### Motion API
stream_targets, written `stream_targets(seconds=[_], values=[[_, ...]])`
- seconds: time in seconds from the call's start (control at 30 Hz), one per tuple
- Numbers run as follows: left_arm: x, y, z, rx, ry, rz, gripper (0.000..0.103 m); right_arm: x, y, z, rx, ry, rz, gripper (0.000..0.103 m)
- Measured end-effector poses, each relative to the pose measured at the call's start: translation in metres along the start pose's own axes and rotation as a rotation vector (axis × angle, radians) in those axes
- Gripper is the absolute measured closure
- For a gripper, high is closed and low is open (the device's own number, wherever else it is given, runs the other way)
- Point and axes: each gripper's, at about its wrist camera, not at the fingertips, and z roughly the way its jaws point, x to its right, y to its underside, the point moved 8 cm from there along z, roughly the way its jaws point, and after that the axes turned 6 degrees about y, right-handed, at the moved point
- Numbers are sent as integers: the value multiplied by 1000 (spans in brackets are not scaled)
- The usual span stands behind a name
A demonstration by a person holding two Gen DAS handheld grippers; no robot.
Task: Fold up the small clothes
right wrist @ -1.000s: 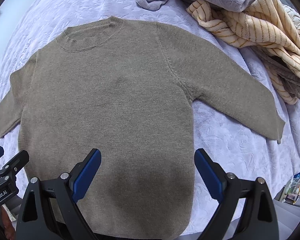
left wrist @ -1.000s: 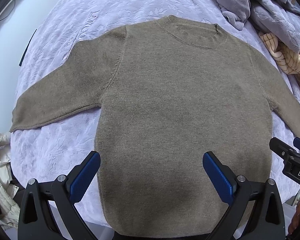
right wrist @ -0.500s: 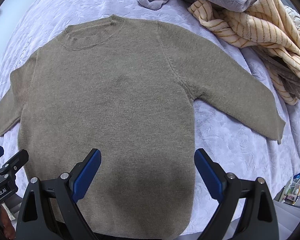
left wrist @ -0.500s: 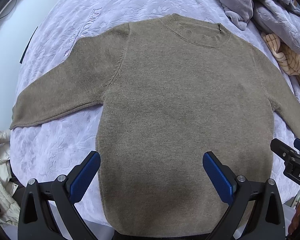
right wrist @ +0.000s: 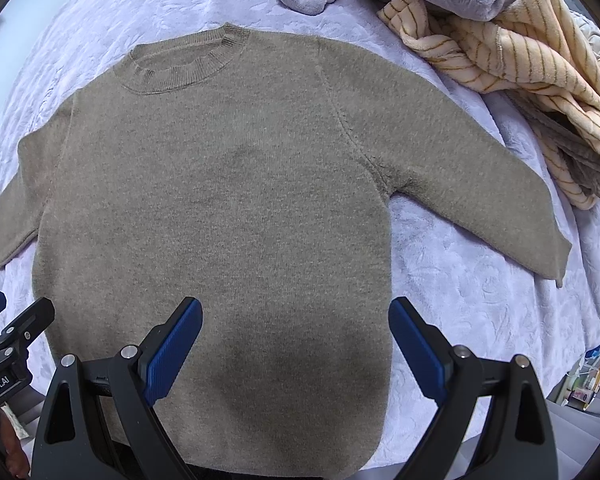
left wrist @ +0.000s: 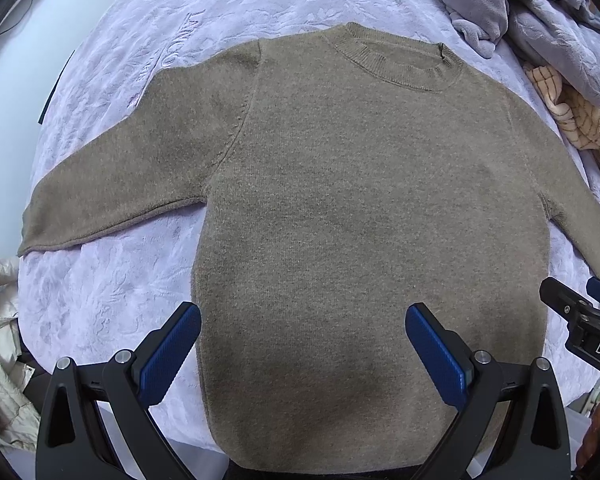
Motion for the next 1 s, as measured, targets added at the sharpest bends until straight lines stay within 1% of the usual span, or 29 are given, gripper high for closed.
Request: stream_targets(seconds=[0.13,0.23,0.33,0.37,0.53,0.63,0.7,0.77,0.87,0.97,1.0], values=[[-5,3,5,-14,-3,-10,0,-2,-2,1,2,8,-6,7],[-7,7,12,-35,36,-21,0,-5,-2,3,-1,17,-14,7],[-9,9,14,-28,63,-34,0,-9,-2,6,-7,19,-26,7],[-11,9,15,-26,88,-46,0,-10,-1,7,-7,22,-29,7],[-21,9,19,-3,163,-95,0,-24,4,17,-26,28,-60,7],[-37,7,22,25,229,-154,0,-37,8,20,-29,22,-90,7],[-56,3,24,56,277,-224,0,-47,11,21,-22,15,-112,7],[-83,-1,26,101,326,-303,0,-60,14,23,-24,16,-144,7],[-138,-8,28,192,387,-448,0,-77,19,25,-21,19,-187,7],[-206,-8,32,295,426,-622,0,-94,27,27,-29,13,-227,7],[-222,-8,33,318,435,-663,0,-102,30,28,-27,12,-241,7]])
